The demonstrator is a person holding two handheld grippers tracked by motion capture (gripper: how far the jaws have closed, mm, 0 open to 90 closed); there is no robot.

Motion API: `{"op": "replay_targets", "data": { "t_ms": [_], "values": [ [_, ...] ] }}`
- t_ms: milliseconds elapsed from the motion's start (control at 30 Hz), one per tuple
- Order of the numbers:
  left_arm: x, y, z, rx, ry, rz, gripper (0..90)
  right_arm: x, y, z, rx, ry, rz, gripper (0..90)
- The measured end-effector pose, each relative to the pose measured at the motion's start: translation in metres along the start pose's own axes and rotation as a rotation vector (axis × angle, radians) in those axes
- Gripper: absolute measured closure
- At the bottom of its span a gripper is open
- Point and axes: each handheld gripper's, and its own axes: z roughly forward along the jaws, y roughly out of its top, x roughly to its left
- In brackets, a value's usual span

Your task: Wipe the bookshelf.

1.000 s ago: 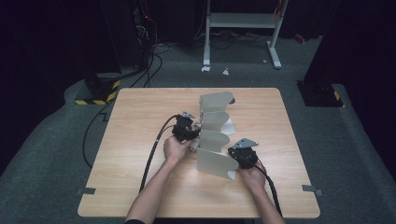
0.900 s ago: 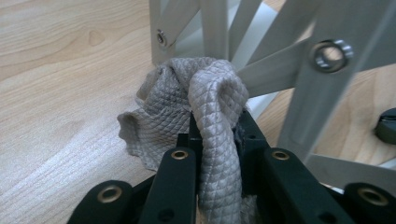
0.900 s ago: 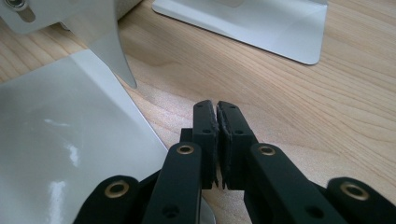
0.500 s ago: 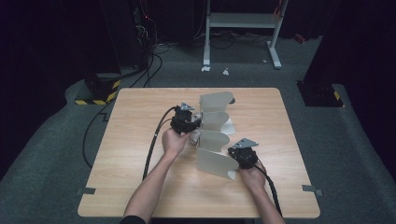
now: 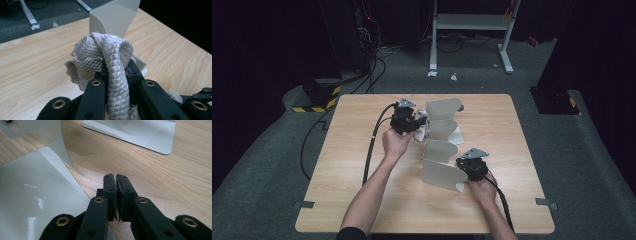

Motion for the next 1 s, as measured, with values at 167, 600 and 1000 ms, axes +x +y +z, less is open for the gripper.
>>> {"op": "replay_targets", "data": {
  "t_ms": [167,600,1000],
  "values": [
    [-0.004,0.010,-0.002,-0.009,0.020,0.026,80.0,0.000,0.000,0.000,-0.001,0.002,-0.001,86.4],
    [0.000,0.000,0.011,0.045,0.036,0.009,80.0,0.000,0.000,0.000,0.000,0.007,0.002,86.4],
    [0.006,-0.014,0.025,0.063,0.037,-0.027,80.1,-0.001,0.000,0.000,-0.001,0.008,0.004,86.4]
  ]
}}
